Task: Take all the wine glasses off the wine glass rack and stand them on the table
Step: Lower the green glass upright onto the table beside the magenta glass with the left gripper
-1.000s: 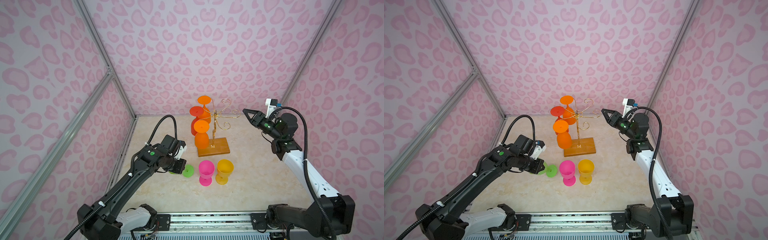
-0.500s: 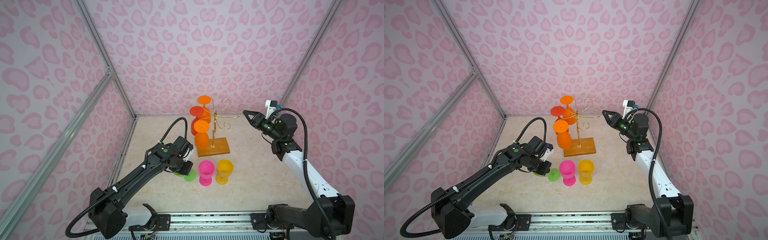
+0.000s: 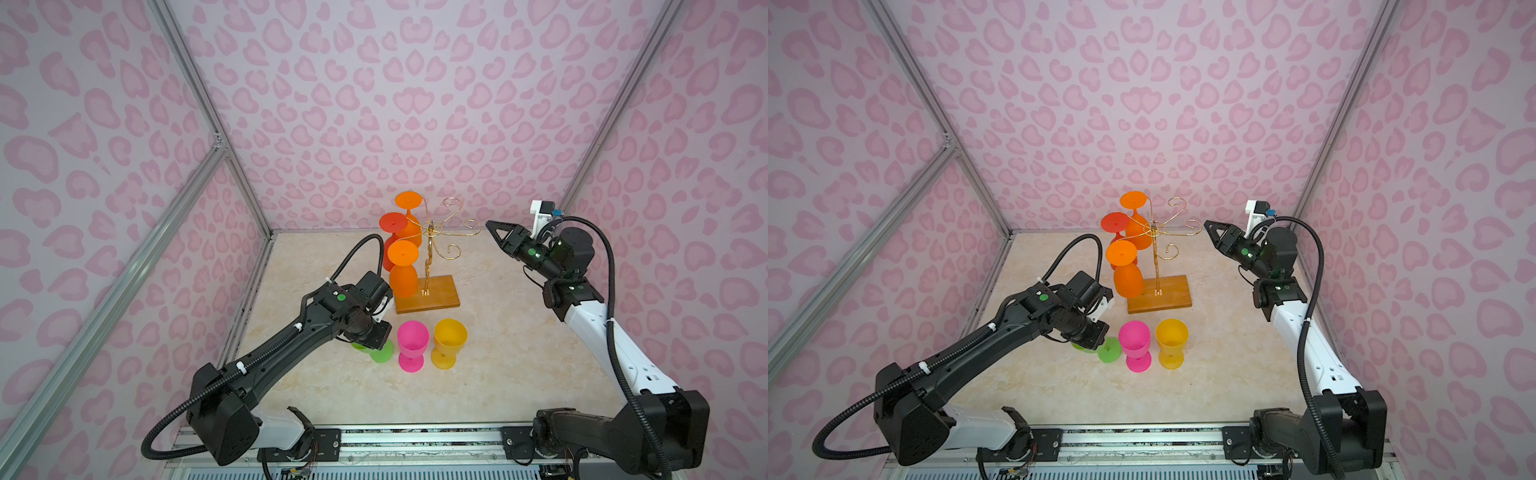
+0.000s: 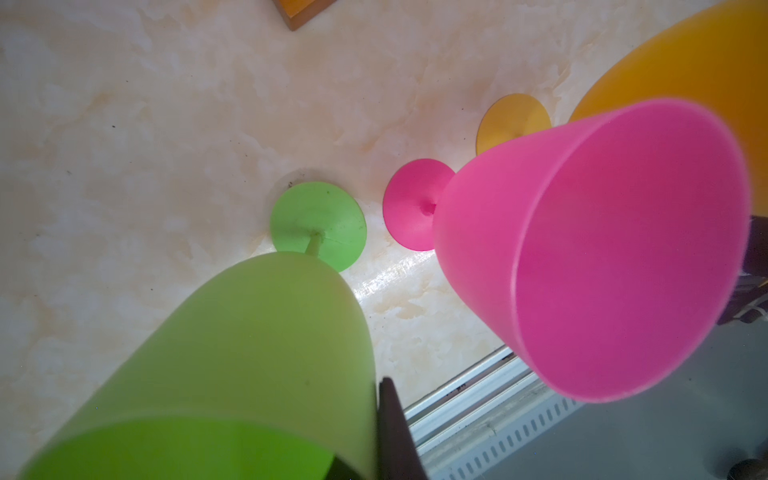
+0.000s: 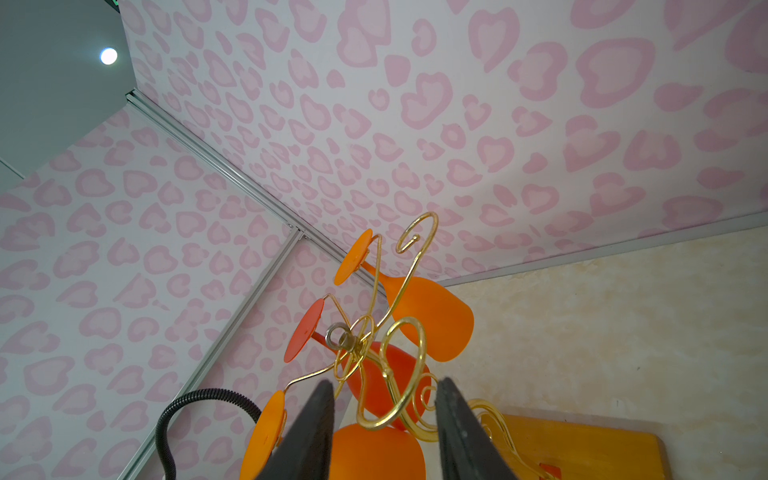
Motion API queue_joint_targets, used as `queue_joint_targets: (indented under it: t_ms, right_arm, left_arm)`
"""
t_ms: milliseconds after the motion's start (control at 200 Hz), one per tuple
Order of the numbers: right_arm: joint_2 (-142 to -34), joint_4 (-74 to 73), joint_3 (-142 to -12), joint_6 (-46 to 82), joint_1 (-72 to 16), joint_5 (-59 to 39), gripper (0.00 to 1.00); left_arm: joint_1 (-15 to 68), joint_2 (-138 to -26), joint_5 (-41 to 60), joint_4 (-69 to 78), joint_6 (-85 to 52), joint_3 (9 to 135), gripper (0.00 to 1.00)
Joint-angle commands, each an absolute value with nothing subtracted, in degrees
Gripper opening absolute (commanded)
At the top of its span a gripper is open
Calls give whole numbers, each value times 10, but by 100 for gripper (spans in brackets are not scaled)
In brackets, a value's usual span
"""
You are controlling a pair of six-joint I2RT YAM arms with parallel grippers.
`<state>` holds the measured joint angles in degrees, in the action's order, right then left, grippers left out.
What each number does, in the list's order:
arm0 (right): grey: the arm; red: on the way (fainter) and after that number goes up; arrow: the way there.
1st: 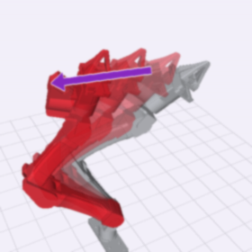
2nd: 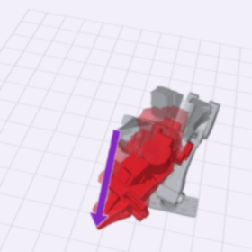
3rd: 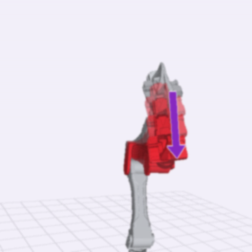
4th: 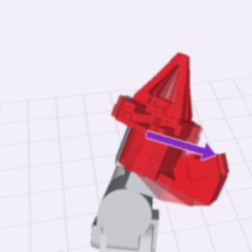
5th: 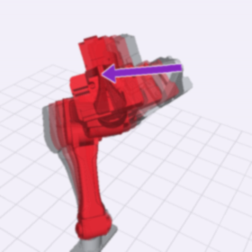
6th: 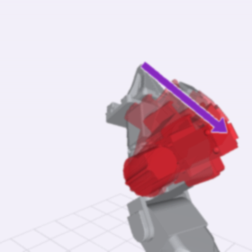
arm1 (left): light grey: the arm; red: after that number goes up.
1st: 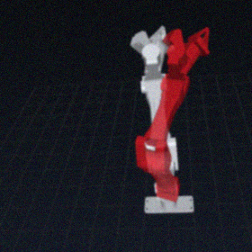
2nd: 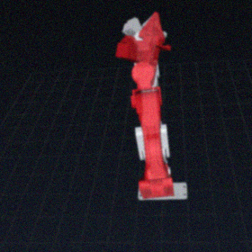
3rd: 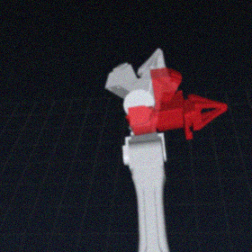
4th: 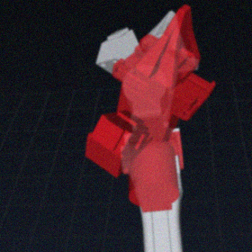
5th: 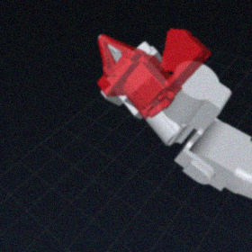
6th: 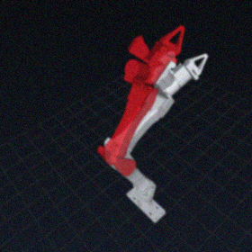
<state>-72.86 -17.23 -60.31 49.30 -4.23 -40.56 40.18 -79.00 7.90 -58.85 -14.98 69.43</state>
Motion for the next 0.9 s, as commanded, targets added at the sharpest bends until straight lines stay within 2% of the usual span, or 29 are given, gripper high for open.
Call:
queue_joint_targets:
  t_ms: [0,305,655,895]
  right_arm:
    - [-731,-181,-600,490,-42,-410,41]
    - [-733,-182,-602,491,-42,-410,41]
    - [-734,-181,-600,492,-41,-410,41]
    - [-731,-183,-596,492,-41,-410,41]
  left_arm:
    - [406,-799,74,-600,-152,706,11]
    - [416,-815,76,-611,-153,722,14]
    - [436,-805,77,-620,-167,736,25]
    - [442,-792,68,-627,-181,725,27]
